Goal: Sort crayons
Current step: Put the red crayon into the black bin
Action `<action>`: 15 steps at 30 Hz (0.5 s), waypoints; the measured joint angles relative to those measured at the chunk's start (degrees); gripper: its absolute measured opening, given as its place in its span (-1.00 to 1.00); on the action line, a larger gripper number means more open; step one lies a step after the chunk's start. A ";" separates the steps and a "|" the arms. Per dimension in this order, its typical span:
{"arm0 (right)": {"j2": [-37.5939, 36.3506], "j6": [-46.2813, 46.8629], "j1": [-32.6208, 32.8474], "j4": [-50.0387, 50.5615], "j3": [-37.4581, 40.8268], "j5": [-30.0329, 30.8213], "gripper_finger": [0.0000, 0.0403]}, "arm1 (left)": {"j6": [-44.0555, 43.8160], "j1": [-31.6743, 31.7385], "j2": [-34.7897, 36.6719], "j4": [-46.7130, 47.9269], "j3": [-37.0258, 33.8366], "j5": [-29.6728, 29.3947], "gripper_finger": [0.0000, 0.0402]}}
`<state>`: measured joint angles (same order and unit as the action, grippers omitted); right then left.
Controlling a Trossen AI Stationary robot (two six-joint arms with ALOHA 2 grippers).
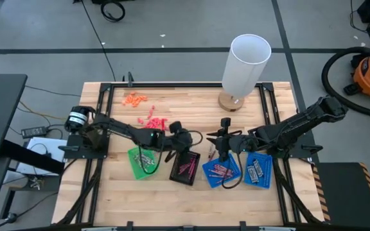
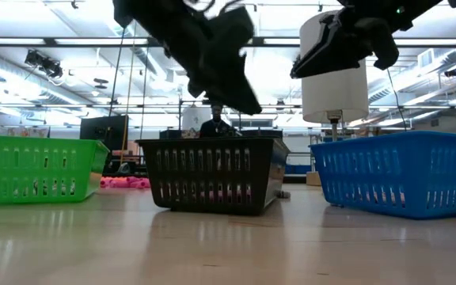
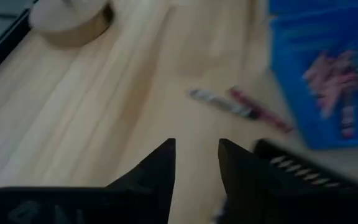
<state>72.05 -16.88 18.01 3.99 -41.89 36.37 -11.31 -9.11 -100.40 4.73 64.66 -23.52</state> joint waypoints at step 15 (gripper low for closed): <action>0.00 3.71 -0.21 0.03 0.00 -0.47 -0.57 | 14.88 8.66 0.00 20.64 -0.02 3.35 -0.34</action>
<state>72.05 -13.16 17.80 4.01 -41.89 35.90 3.57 -0.46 -100.40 25.38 64.64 -20.17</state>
